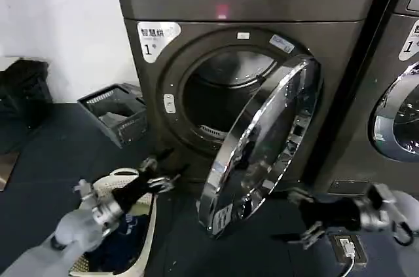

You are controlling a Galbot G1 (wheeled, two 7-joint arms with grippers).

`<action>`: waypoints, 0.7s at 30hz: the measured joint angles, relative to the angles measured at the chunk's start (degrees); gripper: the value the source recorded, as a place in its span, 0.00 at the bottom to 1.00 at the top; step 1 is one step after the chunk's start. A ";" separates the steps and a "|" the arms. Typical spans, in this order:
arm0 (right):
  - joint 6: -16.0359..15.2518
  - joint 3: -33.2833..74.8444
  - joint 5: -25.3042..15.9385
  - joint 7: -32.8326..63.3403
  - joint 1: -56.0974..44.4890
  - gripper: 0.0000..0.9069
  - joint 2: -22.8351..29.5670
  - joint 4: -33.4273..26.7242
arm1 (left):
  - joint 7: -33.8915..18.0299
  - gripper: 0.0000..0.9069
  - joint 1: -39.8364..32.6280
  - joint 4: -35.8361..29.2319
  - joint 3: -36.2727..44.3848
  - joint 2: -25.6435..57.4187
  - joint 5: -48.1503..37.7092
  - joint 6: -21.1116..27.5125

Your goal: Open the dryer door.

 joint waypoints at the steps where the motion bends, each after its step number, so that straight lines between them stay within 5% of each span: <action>1: -0.10 1.98 -0.18 0.80 -0.88 1.00 0.53 -0.03 | 0.25 1.00 -1.20 0.33 1.56 0.04 -0.05 -0.06; 15: 0.77 25.73 -2.69 15.04 -9.84 1.00 8.41 0.34 | 3.02 1.00 -16.16 3.02 20.36 -1.08 -2.30 -0.99; 21: 2.54 35.26 -7.53 23.34 -13.24 1.00 11.66 1.30 | 4.00 1.00 -19.13 3.03 25.05 -2.42 -2.57 -1.03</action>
